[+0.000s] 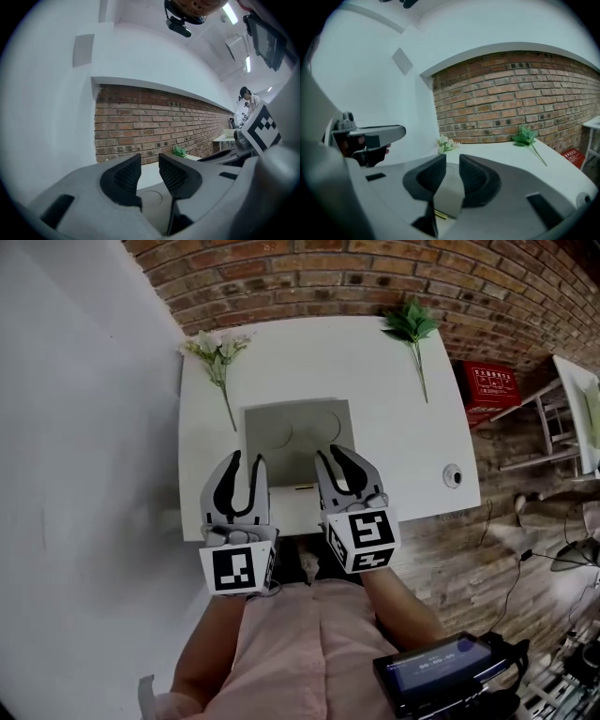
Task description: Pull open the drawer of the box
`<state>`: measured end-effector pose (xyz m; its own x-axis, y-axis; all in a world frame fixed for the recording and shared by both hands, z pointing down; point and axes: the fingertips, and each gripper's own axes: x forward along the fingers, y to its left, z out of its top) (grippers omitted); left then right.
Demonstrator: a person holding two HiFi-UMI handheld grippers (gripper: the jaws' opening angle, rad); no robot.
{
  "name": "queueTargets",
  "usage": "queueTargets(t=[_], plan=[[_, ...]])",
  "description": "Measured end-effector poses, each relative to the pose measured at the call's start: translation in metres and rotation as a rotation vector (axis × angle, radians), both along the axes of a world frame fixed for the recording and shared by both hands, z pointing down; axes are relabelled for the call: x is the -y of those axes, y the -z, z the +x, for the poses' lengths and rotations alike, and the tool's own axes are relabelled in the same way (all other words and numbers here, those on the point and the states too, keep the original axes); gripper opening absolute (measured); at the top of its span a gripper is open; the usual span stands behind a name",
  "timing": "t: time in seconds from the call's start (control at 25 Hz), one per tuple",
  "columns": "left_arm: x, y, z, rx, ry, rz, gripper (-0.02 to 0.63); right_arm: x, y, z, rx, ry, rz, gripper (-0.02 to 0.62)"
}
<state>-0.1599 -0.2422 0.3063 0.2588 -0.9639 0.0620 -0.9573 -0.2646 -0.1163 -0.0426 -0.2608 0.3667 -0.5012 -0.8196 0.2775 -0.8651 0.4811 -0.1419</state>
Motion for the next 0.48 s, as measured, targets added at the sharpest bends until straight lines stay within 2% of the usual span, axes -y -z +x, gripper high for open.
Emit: queueTargets(t=[0.24,0.48], plan=[[-0.011,-0.015,0.009,-0.004,-0.047,-0.032,0.115,-0.023,-0.025,0.002,-0.001,-0.02,-0.064,0.094],[-0.023,-0.043,0.017,-0.029,-0.084,-0.106,0.115,-0.051,-0.071,0.001,0.004,-0.045,-0.165,0.092]])
